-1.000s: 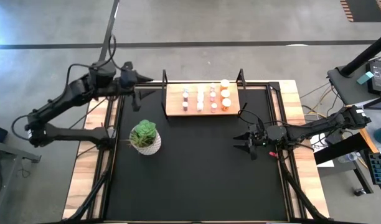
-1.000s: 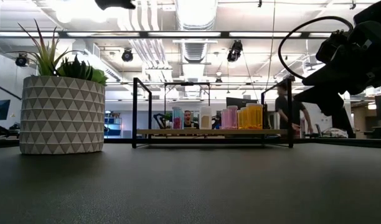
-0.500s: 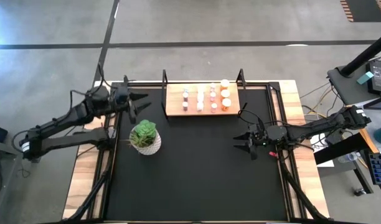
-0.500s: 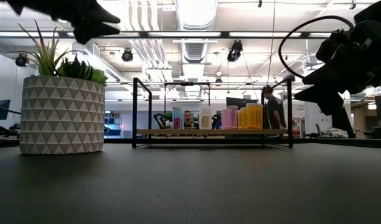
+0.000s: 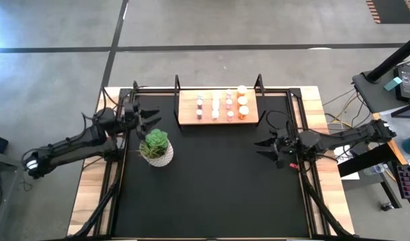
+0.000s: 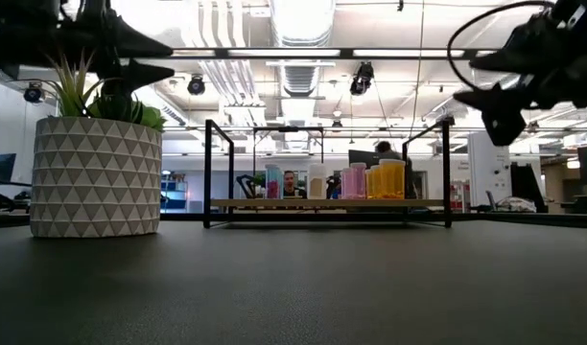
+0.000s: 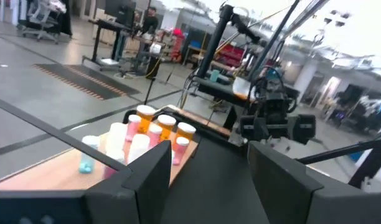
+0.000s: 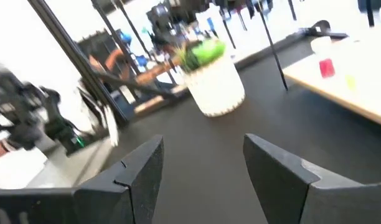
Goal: Pick and place medicine bottles onto shelf by color
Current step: Return to Home Position
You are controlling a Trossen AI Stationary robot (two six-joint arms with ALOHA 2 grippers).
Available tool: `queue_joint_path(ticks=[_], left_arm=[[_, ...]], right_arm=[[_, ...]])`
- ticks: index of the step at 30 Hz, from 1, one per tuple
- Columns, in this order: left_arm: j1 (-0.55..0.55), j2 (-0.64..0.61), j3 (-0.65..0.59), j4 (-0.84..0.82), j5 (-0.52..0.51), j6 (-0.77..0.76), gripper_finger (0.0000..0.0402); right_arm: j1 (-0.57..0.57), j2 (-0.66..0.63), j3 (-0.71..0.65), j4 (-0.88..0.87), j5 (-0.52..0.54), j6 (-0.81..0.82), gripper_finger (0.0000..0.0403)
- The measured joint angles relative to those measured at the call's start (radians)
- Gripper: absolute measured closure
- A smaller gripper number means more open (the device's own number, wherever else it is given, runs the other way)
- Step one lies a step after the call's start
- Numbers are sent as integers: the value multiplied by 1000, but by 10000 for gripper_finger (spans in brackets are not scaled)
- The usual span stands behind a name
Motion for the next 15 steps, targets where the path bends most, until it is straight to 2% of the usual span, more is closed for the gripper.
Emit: queue_joint_path(ticks=[4, 11, 15], left_arm=[[0, -30, -91, 103, 24, -34, 206], [0, -52, -243, 385, 24, -96, 206], [1, -55, -278, 468, 25, -113, 206]], right_arm=[[0, -84, 0, 0, 0, 0, 191], [0, -218, 0, 0, 0, 0, 191], [0, -278, 1, 8, 0, 0, 191]])
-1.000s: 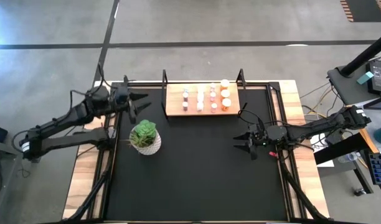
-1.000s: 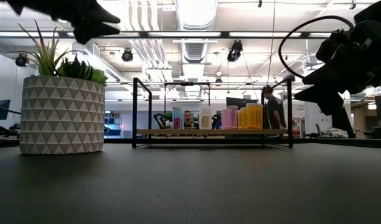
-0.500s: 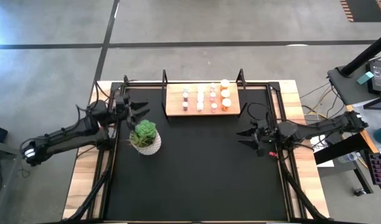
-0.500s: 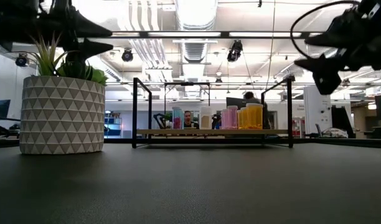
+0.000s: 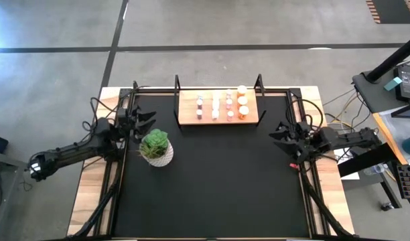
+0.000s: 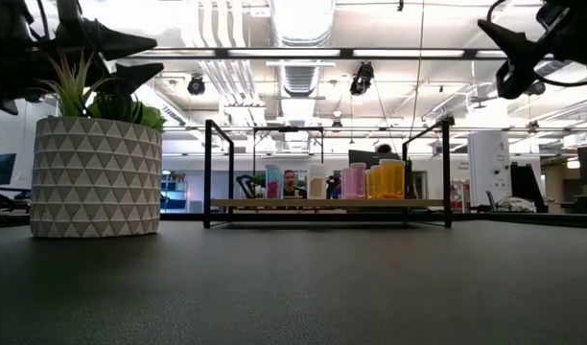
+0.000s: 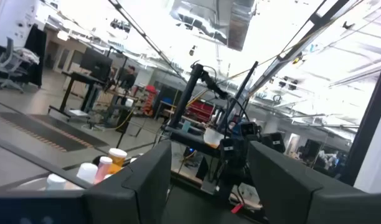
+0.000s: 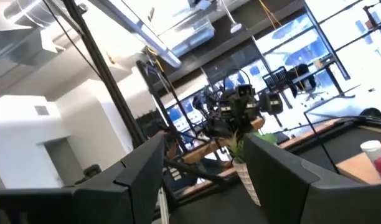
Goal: Pick and place medicine bottles onto shelf by color
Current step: Return to Home Position
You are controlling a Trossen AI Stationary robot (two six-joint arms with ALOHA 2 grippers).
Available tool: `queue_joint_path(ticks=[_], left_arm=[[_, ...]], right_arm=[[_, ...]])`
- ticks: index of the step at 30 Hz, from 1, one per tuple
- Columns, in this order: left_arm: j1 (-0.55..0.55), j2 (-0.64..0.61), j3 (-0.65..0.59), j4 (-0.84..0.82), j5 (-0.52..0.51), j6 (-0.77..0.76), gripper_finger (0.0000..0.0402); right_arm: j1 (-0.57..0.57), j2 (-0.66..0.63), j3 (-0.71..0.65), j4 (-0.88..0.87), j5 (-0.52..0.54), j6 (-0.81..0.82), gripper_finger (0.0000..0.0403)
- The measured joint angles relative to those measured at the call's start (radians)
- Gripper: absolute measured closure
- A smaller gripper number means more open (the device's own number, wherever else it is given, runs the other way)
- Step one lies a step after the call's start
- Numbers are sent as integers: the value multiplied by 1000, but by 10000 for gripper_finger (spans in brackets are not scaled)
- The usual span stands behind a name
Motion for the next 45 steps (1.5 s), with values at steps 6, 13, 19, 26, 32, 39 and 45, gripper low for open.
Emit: queue_joint_path(ticks=[6, 13, 19, 26, 32, 39, 45], left_arm=[[0, 6, 0, -4, 4, 1, 206], [-1, 5, -1, -8, 5, 1, 206], [-1, 15, -2, -8, 5, 1, 206], [-1, 33, -3, -9, 5, 2, 206], [-1, 49, -3, -8, 5, 2, 206], [-1, 64, -4, -9, 5, 2, 206], [-1, 73, -4, -8, 5, 2, 206]], right_arm=[[0, -90, 1, 3, 0, 0, 191], [0, -90, -1, -2, 0, 0, 191], [0, -83, -2, -1, 0, 0, 191], [0, -63, -2, -1, 0, 0, 191], [0, -57, -2, -2, 0, 0, 191], [0, -57, -2, -2, 0, 0, 191], [0, -57, -2, -1, 0, 0, 191]])
